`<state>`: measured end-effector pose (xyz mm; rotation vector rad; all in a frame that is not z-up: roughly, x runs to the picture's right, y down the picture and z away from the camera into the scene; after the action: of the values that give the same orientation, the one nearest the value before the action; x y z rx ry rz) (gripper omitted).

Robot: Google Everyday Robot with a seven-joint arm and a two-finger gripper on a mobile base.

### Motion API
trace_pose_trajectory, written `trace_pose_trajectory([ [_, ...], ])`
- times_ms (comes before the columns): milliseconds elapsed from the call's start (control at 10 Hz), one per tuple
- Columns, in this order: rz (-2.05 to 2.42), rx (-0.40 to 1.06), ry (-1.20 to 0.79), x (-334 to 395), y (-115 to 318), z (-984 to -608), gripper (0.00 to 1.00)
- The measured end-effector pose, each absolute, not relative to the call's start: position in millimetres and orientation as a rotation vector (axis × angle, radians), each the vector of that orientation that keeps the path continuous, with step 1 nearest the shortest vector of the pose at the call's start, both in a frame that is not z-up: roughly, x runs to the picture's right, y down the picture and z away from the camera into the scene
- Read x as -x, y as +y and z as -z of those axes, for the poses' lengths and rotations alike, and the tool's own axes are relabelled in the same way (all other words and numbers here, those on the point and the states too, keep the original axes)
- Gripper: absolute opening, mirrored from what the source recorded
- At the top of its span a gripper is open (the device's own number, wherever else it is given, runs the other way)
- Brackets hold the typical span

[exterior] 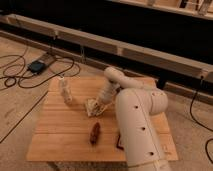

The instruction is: Wipe the white sponge on the table

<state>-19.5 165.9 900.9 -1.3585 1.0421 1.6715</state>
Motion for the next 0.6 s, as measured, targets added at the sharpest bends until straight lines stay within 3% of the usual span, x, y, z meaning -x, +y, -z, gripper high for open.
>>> trace_pose_trajectory([
  [600,-1.821,1.285,0.94,0.2,113.5,-926.0,0.0],
])
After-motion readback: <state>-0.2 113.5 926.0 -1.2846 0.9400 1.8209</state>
